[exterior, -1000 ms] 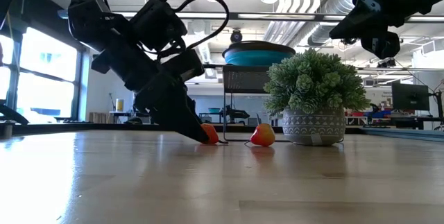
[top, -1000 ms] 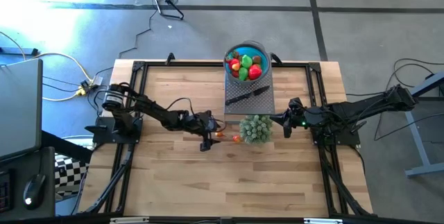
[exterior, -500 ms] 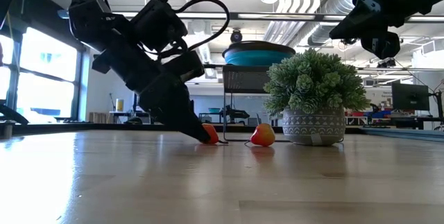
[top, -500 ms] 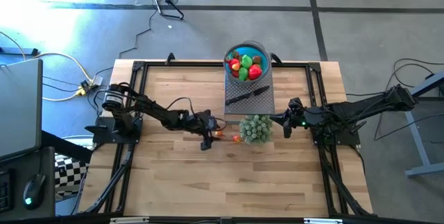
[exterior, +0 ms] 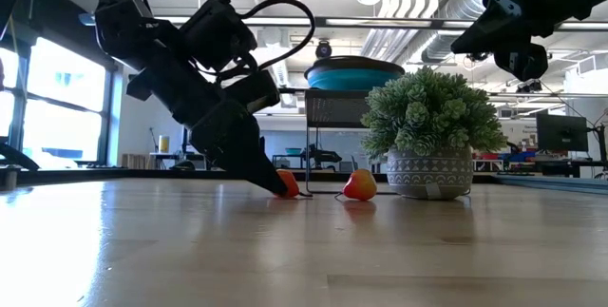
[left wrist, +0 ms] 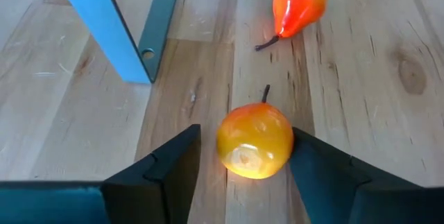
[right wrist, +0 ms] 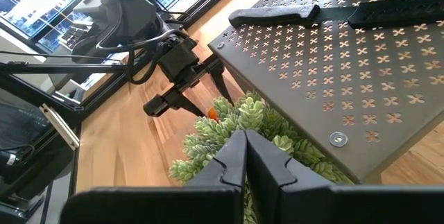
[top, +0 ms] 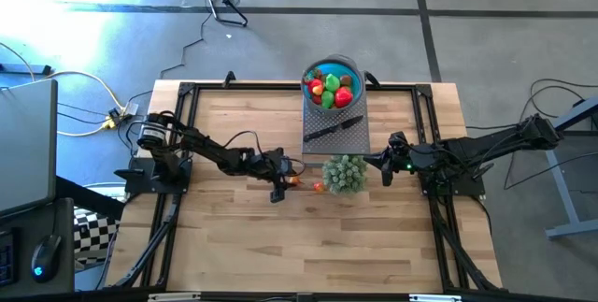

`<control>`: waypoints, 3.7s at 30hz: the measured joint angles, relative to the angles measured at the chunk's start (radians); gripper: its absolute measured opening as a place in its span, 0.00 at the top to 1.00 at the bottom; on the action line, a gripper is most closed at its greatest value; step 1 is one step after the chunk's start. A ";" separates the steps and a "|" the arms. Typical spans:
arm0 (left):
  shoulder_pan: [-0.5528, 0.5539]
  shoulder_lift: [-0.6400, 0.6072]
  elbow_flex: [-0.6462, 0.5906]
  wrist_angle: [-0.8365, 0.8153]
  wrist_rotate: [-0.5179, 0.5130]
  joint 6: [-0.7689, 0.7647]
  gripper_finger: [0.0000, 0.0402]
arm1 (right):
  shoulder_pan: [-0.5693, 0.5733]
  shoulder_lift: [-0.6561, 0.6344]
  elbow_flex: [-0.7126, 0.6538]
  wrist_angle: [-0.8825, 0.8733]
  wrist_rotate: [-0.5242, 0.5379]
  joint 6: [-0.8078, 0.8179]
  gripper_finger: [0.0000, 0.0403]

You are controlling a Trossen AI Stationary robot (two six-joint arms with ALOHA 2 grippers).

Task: Pick & Place Fruit
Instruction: Put the orange pear into the blue strainer bowl, then put the orange pear in the blue strainer bowl

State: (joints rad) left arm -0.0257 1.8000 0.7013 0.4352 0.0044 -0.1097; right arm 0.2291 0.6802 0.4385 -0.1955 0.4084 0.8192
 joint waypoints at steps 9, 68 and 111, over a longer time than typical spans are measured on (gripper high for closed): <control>0.000 -0.001 0.000 -0.015 0.000 -0.001 0.56 | 0.000 0.000 0.000 -0.006 0.000 -0.003 0.99; -0.016 -0.252 0.000 -0.102 0.117 -0.128 0.58 | 0.000 0.000 0.000 -0.012 -0.026 -0.004 0.99; -0.013 -0.261 0.023 -0.226 0.183 -0.104 0.58 | 0.000 0.000 0.000 -0.011 0.035 -0.030 0.99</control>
State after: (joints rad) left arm -0.0392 1.5387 0.7238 0.2087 0.1871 -0.2135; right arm 0.2293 0.6800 0.4385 -0.2070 0.4435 0.7889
